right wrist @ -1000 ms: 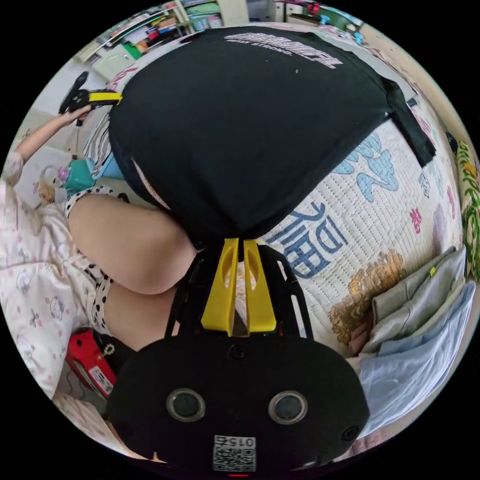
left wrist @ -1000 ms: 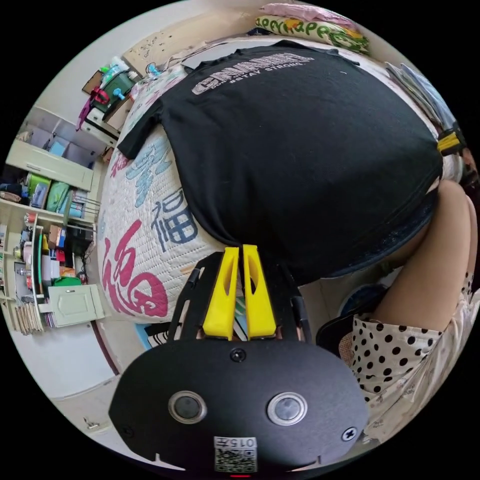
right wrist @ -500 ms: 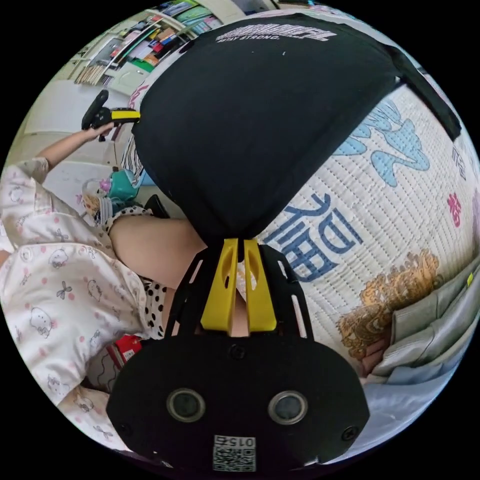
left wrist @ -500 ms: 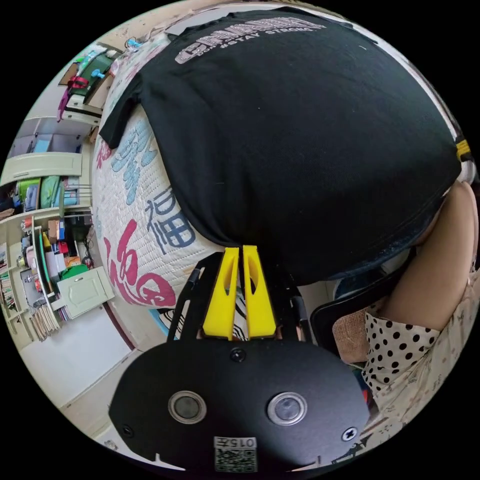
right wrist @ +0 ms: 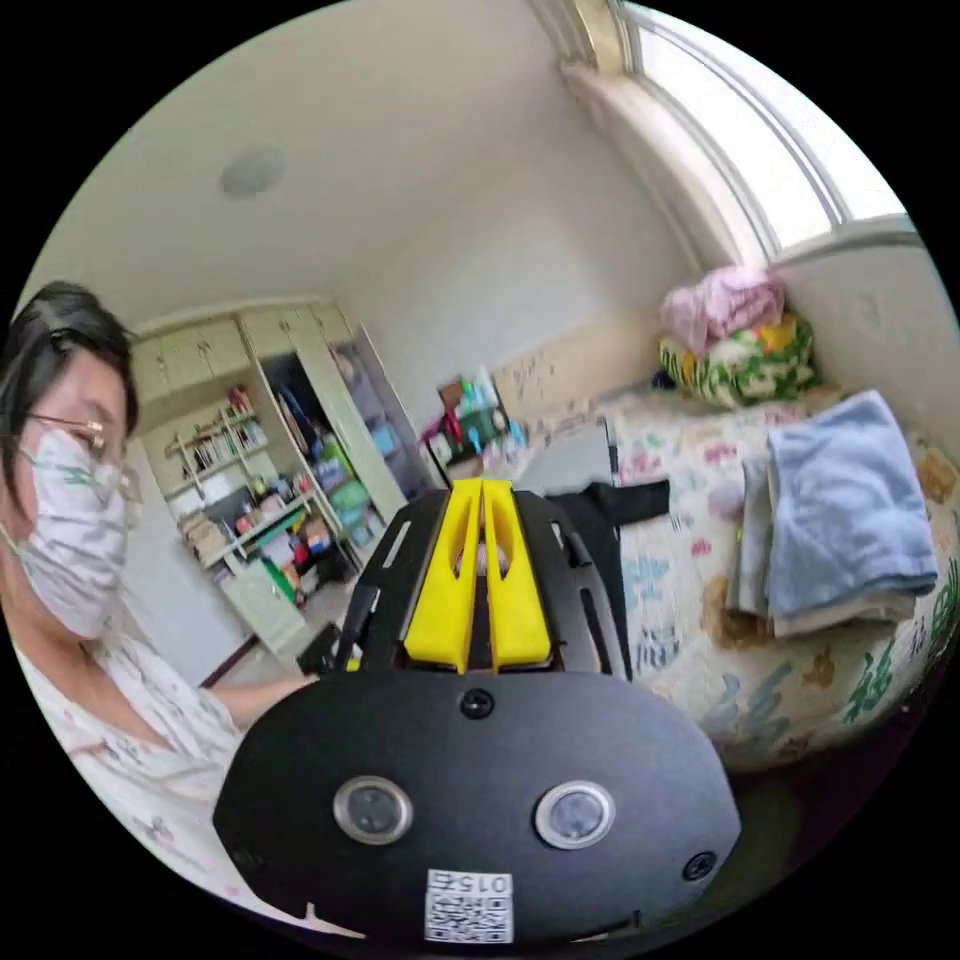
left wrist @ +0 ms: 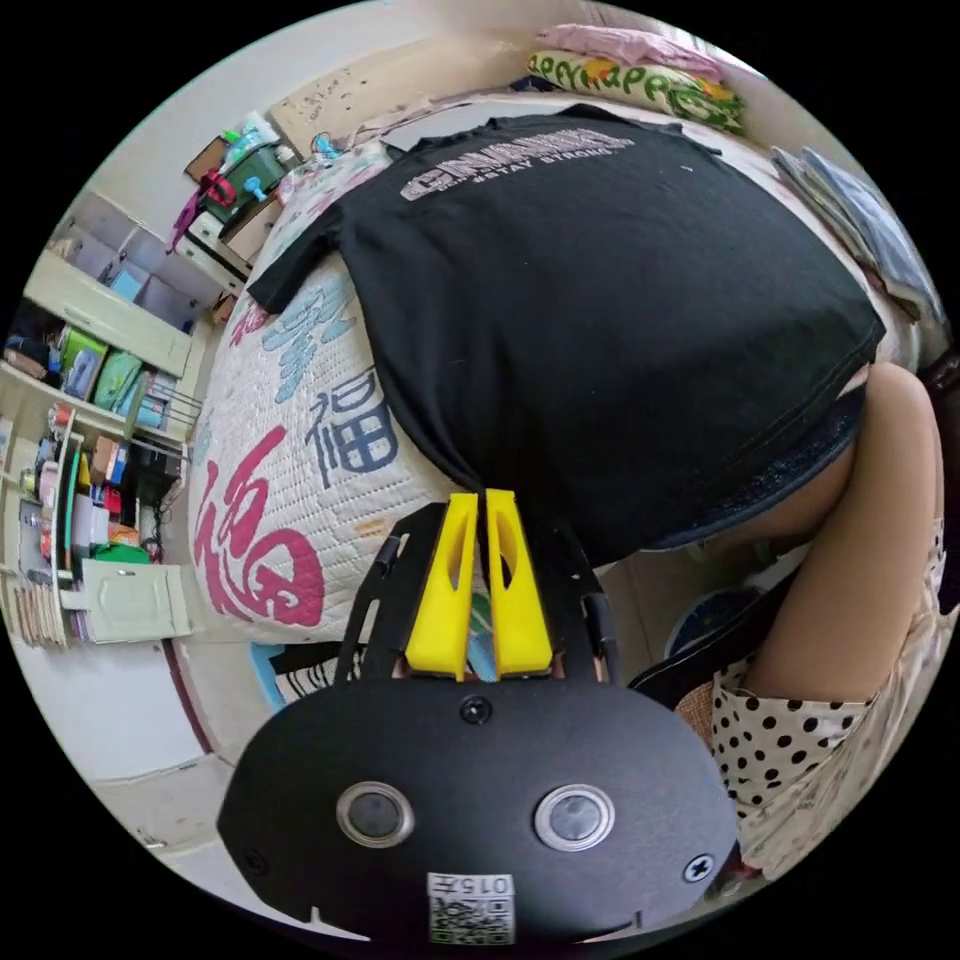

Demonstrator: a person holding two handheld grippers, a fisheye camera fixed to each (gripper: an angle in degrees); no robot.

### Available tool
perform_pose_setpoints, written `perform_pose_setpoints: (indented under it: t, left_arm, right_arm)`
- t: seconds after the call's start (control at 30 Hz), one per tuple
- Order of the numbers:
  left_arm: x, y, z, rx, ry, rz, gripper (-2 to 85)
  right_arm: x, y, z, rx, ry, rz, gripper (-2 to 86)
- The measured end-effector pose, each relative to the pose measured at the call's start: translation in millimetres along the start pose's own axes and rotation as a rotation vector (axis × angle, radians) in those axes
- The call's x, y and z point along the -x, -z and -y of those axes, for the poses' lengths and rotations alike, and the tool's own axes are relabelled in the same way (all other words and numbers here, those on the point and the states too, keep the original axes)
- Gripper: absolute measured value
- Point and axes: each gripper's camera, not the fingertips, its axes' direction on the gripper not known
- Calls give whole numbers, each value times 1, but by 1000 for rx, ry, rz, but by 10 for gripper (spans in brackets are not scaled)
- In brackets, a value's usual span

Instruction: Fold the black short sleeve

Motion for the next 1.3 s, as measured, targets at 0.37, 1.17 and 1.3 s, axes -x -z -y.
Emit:
perform_pose_setpoints:
  t: [0.37,1.17,1.3]
  left_arm:
    - [19,-36,-26,-94,173,-110,2]
    - [68,18,41,-372,176,-12,100]
    - [24,-2,188,-485,19,-203,99]
  right_arm:
    - [212,106,-4,-541,124,501,-6]
    - [-76,-273,220,171,-197,-80,82]
    - [-161,-404,299,246,-319,-123,92]
